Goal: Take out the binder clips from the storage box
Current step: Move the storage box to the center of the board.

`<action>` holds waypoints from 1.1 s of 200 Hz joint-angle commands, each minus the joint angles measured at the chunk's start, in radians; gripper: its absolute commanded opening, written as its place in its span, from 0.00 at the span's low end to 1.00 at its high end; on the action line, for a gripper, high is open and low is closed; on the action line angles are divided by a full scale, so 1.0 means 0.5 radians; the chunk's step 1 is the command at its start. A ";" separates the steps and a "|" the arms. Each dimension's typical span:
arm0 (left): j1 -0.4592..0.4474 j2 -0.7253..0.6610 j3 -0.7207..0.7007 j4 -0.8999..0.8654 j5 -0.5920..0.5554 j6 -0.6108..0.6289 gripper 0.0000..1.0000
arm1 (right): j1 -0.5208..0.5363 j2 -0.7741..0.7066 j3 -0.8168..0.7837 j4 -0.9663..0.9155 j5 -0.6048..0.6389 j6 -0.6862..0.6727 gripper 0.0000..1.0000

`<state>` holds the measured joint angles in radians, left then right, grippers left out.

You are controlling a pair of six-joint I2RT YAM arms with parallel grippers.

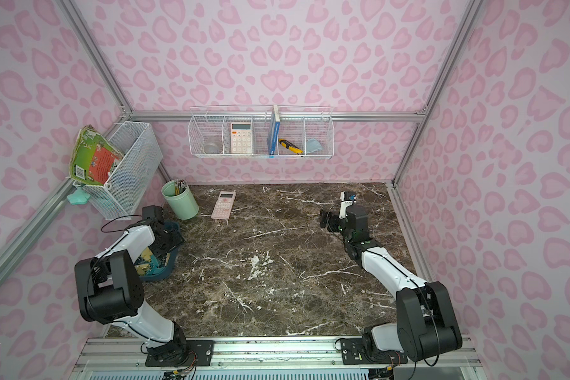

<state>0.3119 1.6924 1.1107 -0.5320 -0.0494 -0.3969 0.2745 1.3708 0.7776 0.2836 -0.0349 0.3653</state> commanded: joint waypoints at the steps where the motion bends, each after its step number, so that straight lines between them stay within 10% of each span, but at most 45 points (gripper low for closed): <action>1: -0.001 0.053 0.033 -0.023 0.124 0.048 0.60 | 0.014 -0.004 0.023 -0.021 0.001 -0.022 1.00; 64: -0.143 0.054 -0.061 0.018 0.086 0.082 0.17 | 0.036 -0.007 0.006 -0.030 -0.016 -0.006 1.00; 99: -0.313 0.011 -0.084 -0.004 0.104 -0.020 0.09 | 0.051 -0.023 -0.005 -0.036 -0.013 0.002 1.00; 167: -1.117 0.023 0.044 -0.106 -0.116 -0.640 0.00 | 0.055 -0.211 -0.157 -0.128 0.049 0.025 1.00; 220: -1.777 0.532 0.729 -0.252 -0.199 -0.917 0.00 | 0.037 -0.479 -0.319 -0.291 0.211 0.132 1.00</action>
<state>-0.4885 1.8698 1.3361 -0.6189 -0.1600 -0.7612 0.2985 1.1774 0.6399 0.1860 0.0181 0.3969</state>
